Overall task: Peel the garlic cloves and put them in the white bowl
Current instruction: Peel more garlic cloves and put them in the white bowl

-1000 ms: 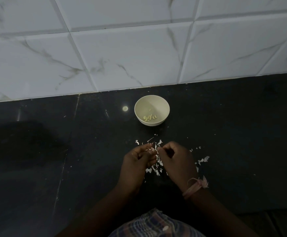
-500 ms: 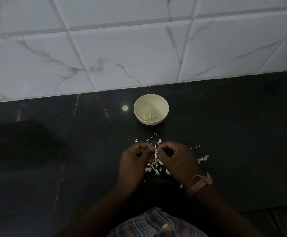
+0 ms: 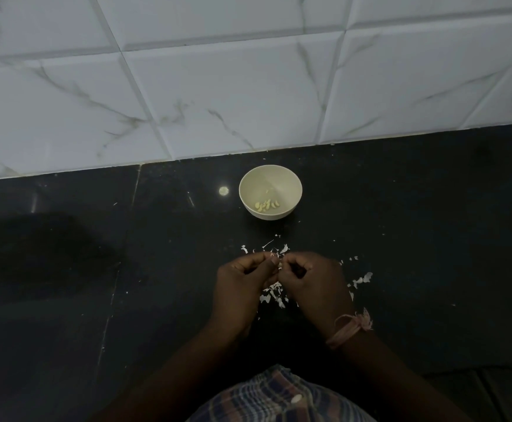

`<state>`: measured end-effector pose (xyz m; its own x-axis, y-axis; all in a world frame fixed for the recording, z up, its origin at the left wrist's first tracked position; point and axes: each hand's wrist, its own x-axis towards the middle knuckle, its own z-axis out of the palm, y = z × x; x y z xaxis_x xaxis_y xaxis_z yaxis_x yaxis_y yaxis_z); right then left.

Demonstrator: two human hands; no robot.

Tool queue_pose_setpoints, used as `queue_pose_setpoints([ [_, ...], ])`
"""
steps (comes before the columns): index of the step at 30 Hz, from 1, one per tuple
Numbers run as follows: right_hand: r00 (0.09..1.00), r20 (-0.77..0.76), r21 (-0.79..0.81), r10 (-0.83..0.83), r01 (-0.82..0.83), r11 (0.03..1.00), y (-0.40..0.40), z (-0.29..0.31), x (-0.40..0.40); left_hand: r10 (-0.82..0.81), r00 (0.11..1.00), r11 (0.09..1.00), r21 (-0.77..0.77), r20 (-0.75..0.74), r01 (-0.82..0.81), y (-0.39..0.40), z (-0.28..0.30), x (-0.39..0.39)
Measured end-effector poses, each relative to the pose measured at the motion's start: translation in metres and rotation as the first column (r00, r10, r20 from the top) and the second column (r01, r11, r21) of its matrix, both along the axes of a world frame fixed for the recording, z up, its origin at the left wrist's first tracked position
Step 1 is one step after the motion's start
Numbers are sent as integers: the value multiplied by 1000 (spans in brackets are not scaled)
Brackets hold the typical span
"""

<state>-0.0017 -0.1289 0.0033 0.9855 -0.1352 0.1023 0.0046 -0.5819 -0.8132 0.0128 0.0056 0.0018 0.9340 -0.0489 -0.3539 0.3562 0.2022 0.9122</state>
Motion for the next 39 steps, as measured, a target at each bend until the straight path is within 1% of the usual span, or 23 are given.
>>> queue_pose_setpoints([
  [5, 1000, -2, 78, -11, 11, 997, 0, 3, 0, -5, 1000, 997, -73, -26, 3, 0, 1, 1],
  [9, 996, -91, 149, -17, 30, 988, 0, 8, -1, -42, 998, 994, -104, -45, 37, 0, -2, 3],
  [11, 988, -152, 196, -18, 48, 979, -3, 12, -1, -27, 997, 989, -150, -71, 16, 1, -2, 4],
  [14, 968, -251, 364, 13, 82, 928, -3, 17, 0, 17, 992, 982, -186, -128, -41, 3, 1, 8],
  [16, 962, -270, 468, 33, 101, 878, -3, 17, 0, 27, 989, 973, -221, -149, -59, 3, 2, 10],
  [19, 952, -299, 543, 72, 108, 833, -6, 18, -1, -1, 989, 973, -229, -146, -32, 5, 0, 11],
  [23, 948, -311, 543, 61, 125, 830, -6, 19, -3, -29, 993, 981, -196, -116, 5, 8, 1, 9],
  [27, 960, -269, 459, 74, 61, 886, -8, 17, -2, -31, 994, 989, -148, -102, 16, 11, 2, 7],
  [30, 966, -253, 376, 54, 47, 925, -7, 15, -3, -51, 993, 984, -177, -111, 31, 9, 2, 3],
  [34, 970, -242, 333, 4, 79, 940, -1, 8, -7, -55, 990, 976, -215, -127, 27, 7, 2, -2],
  [36, 970, -245, 344, -6, 92, 934, 1, 6, -9, -50, 986, 969, -247, -157, 9, 7, 2, -4],
  [39, 966, -256, 404, -28, 133, 905, 2, 3, -8, -61, 978, 958, -285, -202, 1, 9, 0, -6],
])
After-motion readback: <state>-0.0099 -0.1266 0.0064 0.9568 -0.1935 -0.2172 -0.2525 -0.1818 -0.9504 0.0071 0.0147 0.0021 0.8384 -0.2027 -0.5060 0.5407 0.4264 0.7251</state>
